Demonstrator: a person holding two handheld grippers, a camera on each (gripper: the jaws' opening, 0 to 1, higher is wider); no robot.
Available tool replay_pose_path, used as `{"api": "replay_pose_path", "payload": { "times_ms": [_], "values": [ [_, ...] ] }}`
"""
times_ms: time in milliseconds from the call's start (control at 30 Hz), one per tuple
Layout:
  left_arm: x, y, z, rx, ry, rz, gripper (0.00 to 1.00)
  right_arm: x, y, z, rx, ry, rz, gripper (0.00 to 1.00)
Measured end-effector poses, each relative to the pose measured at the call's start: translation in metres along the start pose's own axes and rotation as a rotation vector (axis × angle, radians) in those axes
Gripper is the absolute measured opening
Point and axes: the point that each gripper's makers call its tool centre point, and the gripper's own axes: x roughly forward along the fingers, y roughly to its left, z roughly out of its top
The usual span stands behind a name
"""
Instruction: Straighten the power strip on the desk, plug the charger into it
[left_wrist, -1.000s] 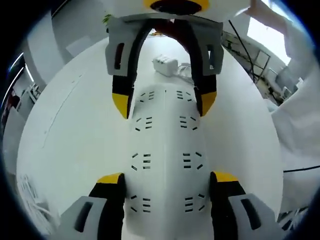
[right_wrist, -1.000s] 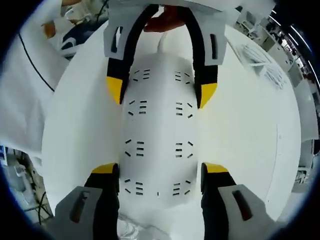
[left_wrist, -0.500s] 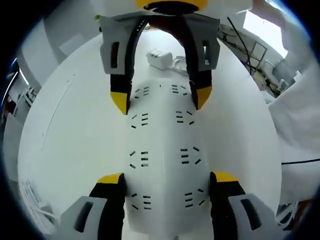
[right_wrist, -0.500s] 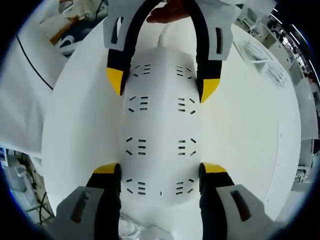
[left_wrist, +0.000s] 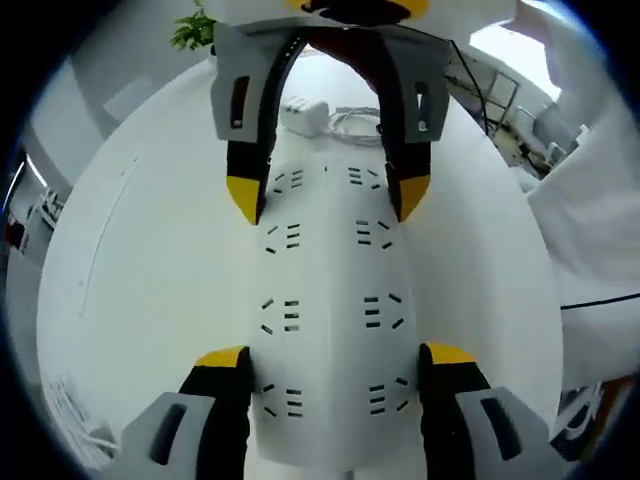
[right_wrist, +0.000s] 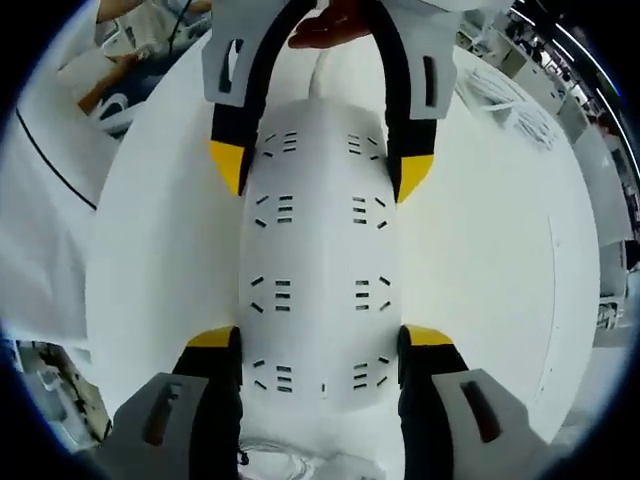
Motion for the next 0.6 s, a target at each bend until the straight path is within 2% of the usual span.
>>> {"api": "replay_pose_path", "payload": {
  "times_ms": [600],
  "values": [
    [0.0018, -0.0003, 0.0007, 0.035, 0.034, -0.012, 0.68, -0.0008, 0.009, -0.0037, 0.092, 0.004, -0.025, 0.62]
  ]
}}
